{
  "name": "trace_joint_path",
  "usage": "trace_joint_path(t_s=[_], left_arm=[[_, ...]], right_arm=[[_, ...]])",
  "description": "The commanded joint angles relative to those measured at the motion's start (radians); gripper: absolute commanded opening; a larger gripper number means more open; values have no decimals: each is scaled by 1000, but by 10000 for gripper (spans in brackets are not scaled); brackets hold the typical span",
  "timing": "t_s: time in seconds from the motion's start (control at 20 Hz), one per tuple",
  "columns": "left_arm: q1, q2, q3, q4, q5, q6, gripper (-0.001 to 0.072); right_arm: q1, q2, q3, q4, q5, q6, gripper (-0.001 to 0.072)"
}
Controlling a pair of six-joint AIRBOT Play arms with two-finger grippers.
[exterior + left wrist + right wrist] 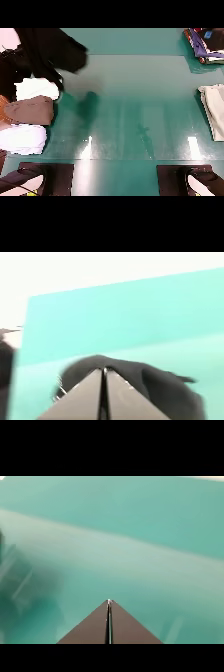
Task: Fold the shirts.
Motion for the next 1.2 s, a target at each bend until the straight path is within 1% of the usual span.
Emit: trace_joint_path(t_s=[0.0,0.15,0.25,0.3,0.35,0.4,0.45,0.55,0.65,0.7,0.8,0.9,1.0,1.05,1.15], left_arm=[[-232,38,-73,7,-99,-81,21],[-443,-11,-245,-8,-85,-136,24],[-540,-53,-356,-33,-19,-129,25],[-563,-72,-388,-29,16,-117,27],[-562,-86,-396,-27,29,-82,141],[-544,-90,-395,-1,32,-82,445],[-512,-88,-388,11,16,-86,519],[-420,-77,-380,13,-89,-89,519],[-327,-61,-400,11,-225,-106,518],[-300,-42,-440,10,-248,-106,518],[-270,23,-589,8,-227,-109,519],[-269,85,-776,2,-184,-143,519],[-269,112,-951,-83,-123,-149,518],[-269,112,-1027,-131,-76,-144,518],[-269,112,-1168,-204,67,-130,518]], right_arm=[[-1,0,86,-8,42,-11,14],[-1,1,106,-8,77,-11,14],[-1,2,106,-8,87,-11,14],[-1,2,106,-8,95,-11,14],[-1,2,106,-8,104,-11,15],[-1,2,106,-8,117,-11,15],[-1,2,106,-8,132,-11,14],[-1,2,105,-8,148,-11,15],[-1,2,105,-8,158,-11,15],[-1,2,105,-8,156,-11,14],[-1,2,105,-8,157,-11,15],[-1,1,105,-8,156,-11,15],[-1,1,105,-8,155,-11,15],[-1,1,105,-7,155,-11,15],[-1,1,105,-7,156,-11,15]])
